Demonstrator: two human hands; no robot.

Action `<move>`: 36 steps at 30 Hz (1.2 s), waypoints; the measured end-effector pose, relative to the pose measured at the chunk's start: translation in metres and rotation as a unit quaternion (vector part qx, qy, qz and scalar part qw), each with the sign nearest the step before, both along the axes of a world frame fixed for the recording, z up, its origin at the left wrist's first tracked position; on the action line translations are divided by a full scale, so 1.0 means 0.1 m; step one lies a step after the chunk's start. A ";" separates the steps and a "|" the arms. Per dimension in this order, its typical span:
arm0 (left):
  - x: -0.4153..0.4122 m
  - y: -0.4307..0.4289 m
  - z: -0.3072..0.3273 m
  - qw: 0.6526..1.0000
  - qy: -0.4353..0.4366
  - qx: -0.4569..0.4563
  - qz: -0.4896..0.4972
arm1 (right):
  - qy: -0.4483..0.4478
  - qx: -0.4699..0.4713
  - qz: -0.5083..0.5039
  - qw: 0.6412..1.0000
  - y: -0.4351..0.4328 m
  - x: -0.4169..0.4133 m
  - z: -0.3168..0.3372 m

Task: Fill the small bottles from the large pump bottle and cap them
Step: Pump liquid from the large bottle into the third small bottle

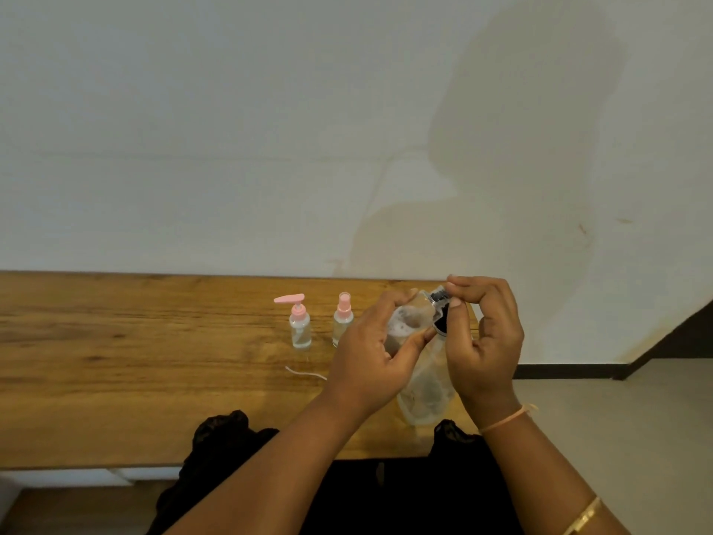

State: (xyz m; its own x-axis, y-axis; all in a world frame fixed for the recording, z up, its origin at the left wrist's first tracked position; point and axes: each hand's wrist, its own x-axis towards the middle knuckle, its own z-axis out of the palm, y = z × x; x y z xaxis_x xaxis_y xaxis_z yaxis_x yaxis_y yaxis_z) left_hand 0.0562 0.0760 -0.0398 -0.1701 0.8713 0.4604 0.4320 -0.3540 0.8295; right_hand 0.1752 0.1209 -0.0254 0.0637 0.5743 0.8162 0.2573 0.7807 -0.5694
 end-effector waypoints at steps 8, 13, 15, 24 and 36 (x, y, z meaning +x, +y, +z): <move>0.03 0.04 -0.07 0.999 0.007 -0.036 -0.021 | -0.013 0.009 0.015 1.000 0.11 0.08 -0.11; 0.02 0.03 -0.06 1.000 -0.002 -0.021 -0.018 | -0.020 0.007 0.003 1.000 0.05 0.05 -0.08; 0.01 0.02 -0.05 1.000 -0.003 -0.008 -0.011 | -0.014 0.010 -0.003 1.000 0.01 0.03 -0.04; 0.00 0.03 -0.04 1.000 0.011 -0.023 -0.014 | -0.020 0.010 0.005 1.000 0.07 0.05 -0.08; 0.01 0.02 -0.05 1.000 0.002 -0.005 -0.017 | -0.029 0.011 -0.015 0.999 0.03 0.04 -0.04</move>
